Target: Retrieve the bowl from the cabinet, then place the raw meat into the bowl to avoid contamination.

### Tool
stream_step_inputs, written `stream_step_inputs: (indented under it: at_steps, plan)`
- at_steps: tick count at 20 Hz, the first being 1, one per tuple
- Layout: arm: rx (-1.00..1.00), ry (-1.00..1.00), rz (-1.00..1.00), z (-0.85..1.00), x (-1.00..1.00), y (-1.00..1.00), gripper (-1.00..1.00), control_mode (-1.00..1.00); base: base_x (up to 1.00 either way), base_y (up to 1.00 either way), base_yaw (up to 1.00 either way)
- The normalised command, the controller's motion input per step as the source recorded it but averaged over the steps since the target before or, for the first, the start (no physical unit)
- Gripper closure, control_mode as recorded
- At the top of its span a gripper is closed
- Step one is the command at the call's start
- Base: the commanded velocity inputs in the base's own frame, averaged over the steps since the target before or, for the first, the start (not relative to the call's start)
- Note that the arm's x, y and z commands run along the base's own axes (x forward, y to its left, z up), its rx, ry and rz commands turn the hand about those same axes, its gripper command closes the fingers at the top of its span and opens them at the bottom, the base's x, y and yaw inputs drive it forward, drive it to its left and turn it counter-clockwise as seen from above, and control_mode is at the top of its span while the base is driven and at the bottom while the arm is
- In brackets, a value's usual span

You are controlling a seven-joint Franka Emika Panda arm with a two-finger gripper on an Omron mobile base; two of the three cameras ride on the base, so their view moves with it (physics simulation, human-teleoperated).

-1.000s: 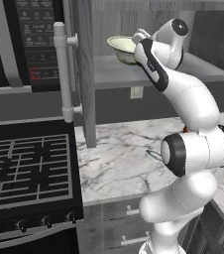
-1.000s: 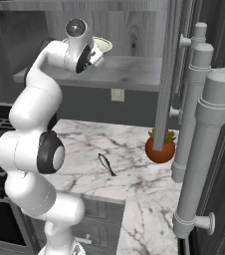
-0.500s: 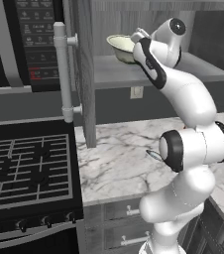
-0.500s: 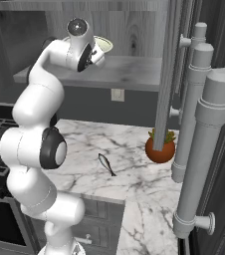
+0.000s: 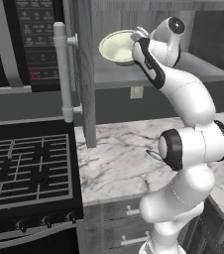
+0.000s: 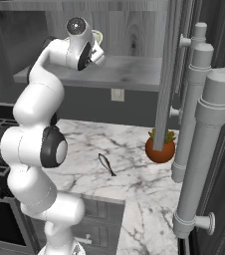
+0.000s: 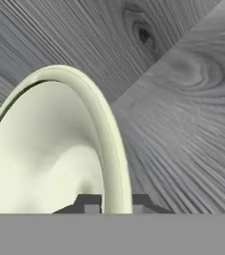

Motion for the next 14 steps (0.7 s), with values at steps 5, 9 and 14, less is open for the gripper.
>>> stream_step_inputs:
  at_steps: [5, 9, 14]
  plan:
    - [0.06, -0.08, -0.03, 0.09, -0.11, -0.10, 1.00, -1.00, 0.00, 0.00, 0.00]
    - [0.06, -0.04, -0.02, 0.11, -0.25, -0.11, 1.00, -1.00, 0.00, 0.00, 0.00]
    - [0.07, -0.04, -0.02, 0.15, -0.51, -0.15, 1.00, -1.00, 0.00, 0.00, 0.00]
